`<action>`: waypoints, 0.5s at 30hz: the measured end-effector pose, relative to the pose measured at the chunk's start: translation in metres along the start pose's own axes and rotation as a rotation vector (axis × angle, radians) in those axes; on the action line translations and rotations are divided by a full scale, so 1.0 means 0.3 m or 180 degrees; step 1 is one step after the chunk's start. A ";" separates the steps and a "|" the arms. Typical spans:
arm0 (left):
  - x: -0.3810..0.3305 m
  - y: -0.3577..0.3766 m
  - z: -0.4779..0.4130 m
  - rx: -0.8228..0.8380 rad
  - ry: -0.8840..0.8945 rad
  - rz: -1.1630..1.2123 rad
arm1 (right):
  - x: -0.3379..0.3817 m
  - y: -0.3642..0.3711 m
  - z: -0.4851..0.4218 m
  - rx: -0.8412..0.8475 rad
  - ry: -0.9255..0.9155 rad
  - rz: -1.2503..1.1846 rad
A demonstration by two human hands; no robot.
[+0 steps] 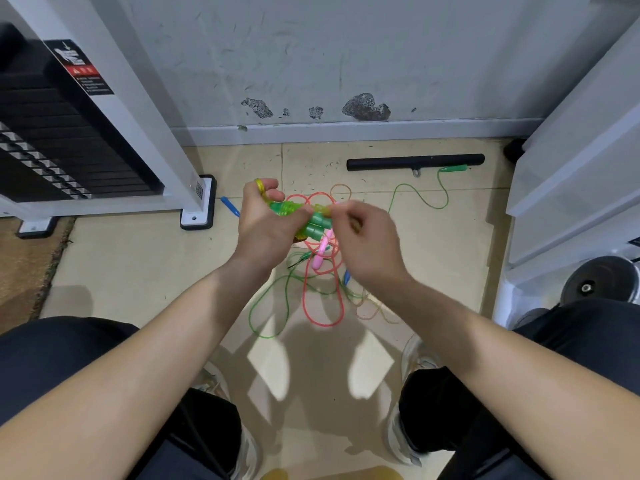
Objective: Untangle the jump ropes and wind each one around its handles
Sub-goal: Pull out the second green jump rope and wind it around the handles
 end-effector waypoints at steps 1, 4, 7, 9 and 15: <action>-0.006 0.003 0.003 0.0101 0.0090 -0.0096 | 0.006 -0.020 -0.022 -0.0076 0.0115 -0.0161; -0.019 0.011 0.014 0.0359 -0.0088 0.0116 | -0.004 -0.079 -0.081 -0.0307 0.0463 -0.0557; -0.026 -0.002 0.001 0.0543 -0.0509 0.0830 | -0.062 -0.118 -0.109 -0.0278 0.0706 -0.0380; -0.035 -0.020 -0.014 0.0615 -0.0624 0.1173 | -0.110 -0.113 -0.107 0.0062 0.0785 0.0198; -0.028 -0.021 -0.018 0.0441 -0.0516 0.1113 | -0.119 -0.018 -0.028 0.1145 0.0519 0.0939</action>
Point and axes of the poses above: each hand's wrist, its own z-axis away from the middle knuckle, its own y-axis out of the palm, x = y × z, the point moved 2 cm from there along -z, towards the middle knuckle, and after that the axes turned 4 degrees about -y, right-handed, at the moved point
